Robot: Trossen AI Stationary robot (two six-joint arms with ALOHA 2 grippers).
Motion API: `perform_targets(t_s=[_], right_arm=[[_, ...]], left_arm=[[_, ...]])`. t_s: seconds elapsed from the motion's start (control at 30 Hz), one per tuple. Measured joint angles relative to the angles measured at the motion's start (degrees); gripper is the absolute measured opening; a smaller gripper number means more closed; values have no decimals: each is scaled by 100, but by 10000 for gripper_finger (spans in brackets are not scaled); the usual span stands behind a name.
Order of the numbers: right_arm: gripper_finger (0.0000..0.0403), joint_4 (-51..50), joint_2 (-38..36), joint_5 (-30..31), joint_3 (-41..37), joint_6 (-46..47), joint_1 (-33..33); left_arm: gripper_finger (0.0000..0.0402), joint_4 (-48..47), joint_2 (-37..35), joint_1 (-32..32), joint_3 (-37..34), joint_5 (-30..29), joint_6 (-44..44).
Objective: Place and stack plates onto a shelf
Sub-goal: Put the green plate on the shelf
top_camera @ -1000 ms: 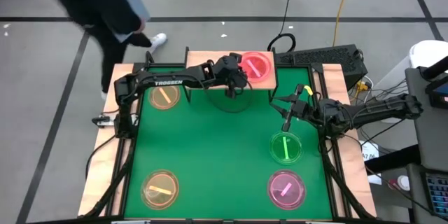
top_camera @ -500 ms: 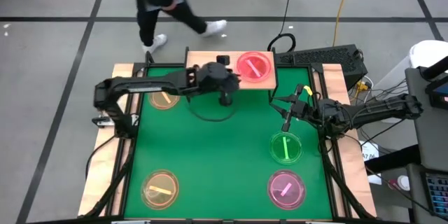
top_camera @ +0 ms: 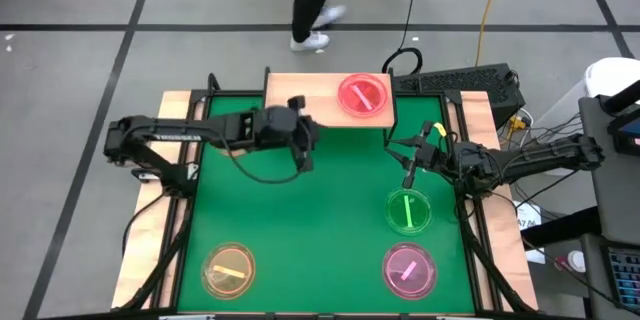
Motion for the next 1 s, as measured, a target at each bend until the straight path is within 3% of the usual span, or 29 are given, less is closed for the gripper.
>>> perform_targets(t_s=[0.2,0.47,0.57,0.7,0.87,1.0], right_arm=[[100,-10,2,0,0,135,0],[100,52,22,49,0,295,-19],[100,160,44,458,0,318,-72],[100,298,55,989,-2,618,-174],[100,376,62,741,-2,754,-280],[100,571,87,717,0,682,-337]], left_arm=[[88,1171,-655,-122,-1472,-658,-227],[87,2541,-1570,-114,-2977,-682,-446],[87,3076,-1839,-30,-3485,-681,-472],[87,3949,-1951,28,-4066,-681,-503],[87,4783,-1937,124,-4459,-681,-328],[87,4923,-1941,193,-4508,-681,-324]])
